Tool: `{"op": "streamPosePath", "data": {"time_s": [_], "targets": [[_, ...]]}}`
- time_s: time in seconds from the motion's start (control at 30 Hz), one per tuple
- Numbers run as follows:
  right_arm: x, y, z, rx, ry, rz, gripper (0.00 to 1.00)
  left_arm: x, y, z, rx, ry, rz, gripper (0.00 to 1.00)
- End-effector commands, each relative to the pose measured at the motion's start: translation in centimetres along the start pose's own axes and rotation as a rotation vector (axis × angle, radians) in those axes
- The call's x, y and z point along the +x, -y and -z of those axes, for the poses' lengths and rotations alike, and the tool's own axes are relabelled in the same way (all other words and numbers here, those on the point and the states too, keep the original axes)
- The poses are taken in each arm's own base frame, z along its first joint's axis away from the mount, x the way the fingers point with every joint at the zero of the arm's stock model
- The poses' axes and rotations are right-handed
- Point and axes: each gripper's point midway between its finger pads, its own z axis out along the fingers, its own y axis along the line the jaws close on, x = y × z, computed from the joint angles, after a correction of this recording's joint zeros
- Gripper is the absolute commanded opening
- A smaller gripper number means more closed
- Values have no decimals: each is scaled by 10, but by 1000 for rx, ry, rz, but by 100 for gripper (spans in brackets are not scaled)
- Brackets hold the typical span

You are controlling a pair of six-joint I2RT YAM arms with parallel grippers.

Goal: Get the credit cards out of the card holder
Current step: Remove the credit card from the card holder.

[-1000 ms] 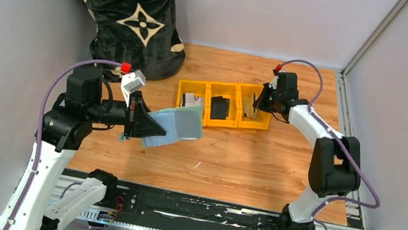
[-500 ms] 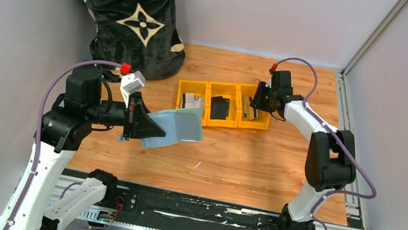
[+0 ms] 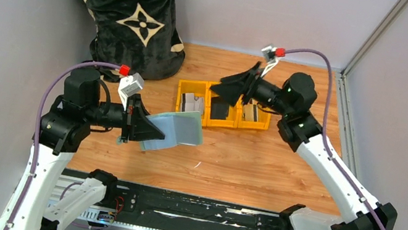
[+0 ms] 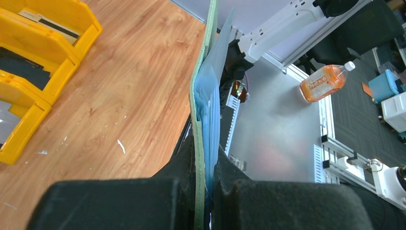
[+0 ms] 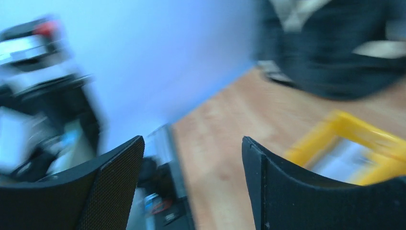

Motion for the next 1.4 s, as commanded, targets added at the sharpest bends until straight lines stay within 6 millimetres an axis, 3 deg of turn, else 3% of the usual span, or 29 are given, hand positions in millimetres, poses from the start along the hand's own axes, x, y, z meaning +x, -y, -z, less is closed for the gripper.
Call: {"op": "streamPosePath", "data": {"time_s": [0.0, 0.17, 0.47, 0.67, 0.87, 0.93, 0.97, 1.07, 1.13, 1.27, 1.37], "targets": [[29, -129, 18, -524, -119, -40, 79, -2, 8, 1, 41, 2, -32, 1], [39, -165, 35, -676, -106, -109, 80, -1, 5, 0, 31, 0, -35, 0], [70, -190, 51, -721, -146, -79, 81, 2, -3, 0, -4, -7, -39, 0], [83, -192, 50, -693, -164, -30, 81, 2, -3, 0, -4, -8, -35, 0], [107, -179, 22, -485, -242, 130, 81, 0, -1, 0, 1, -7, -32, 0], [108, -176, 15, -442, -240, 144, 72, -1, 0, 0, 4, -5, -35, 0], [108, -174, 12, -424, -236, 145, 62, -1, 0, 0, 2, -5, -35, 0], [103, -170, 7, -382, -212, 139, 23, 0, 0, 1, 4, -5, -34, 1], [99, -163, 4, -333, -194, 139, 1, 0, 0, 1, 3, -5, -34, 11], [85, -141, 5, -195, -121, 150, 0, 2, 1, 0, 13, -9, -17, 45], [74, -135, 13, -175, -49, 138, 0, 6, 6, 2, 30, -12, -26, 55]]}}
